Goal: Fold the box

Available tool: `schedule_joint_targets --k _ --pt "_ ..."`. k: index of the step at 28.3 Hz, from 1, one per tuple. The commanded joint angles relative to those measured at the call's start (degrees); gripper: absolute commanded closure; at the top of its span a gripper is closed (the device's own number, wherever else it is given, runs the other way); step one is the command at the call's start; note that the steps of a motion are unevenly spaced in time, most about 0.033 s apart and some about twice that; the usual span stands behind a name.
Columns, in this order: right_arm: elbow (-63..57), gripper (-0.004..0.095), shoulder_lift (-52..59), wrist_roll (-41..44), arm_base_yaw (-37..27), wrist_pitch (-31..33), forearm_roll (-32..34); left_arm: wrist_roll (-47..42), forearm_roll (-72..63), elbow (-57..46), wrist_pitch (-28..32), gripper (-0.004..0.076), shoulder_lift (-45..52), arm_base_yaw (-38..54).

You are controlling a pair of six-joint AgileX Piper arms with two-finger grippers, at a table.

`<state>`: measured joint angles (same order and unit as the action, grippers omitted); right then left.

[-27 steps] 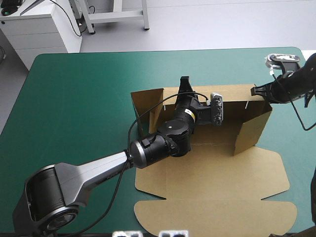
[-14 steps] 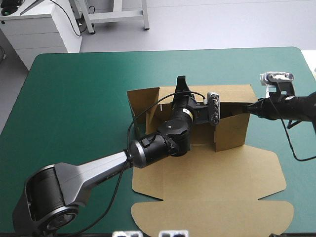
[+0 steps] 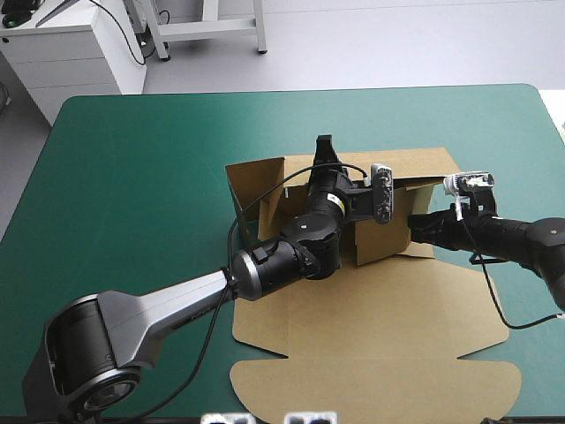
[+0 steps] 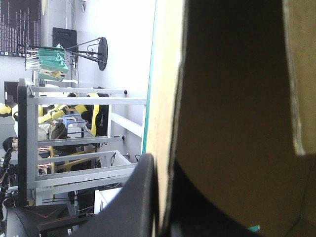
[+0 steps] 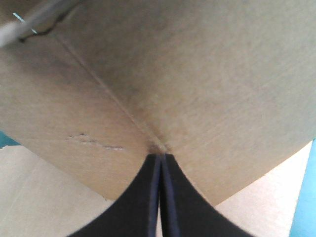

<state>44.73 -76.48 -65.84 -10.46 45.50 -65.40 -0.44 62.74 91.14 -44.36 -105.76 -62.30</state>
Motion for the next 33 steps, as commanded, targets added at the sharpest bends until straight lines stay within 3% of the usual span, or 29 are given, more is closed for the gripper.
schedule_joint_targets --k 1,12,22,33 --pt "1.18 0.0926 2.04 -0.40 0.40 1.74 -2.66 -0.95 0.97 1.45 3.72 0.0732 2.84 -0.69" --pt "1.18 0.0925 9.68 10.55 0.40 5.15 9.39 -0.95 0.97 1.45 3.96 0.0732 2.84 -0.69" --pt "1.18 0.0926 12.29 12.82 0.40 8.94 9.82 -0.95 0.97 1.45 3.66 0.0732 2.84 -0.69" --pt "1.18 0.0926 12.19 7.28 0.40 -2.61 4.67 -0.95 0.97 1.45 3.66 0.0732 2.84 -0.69"
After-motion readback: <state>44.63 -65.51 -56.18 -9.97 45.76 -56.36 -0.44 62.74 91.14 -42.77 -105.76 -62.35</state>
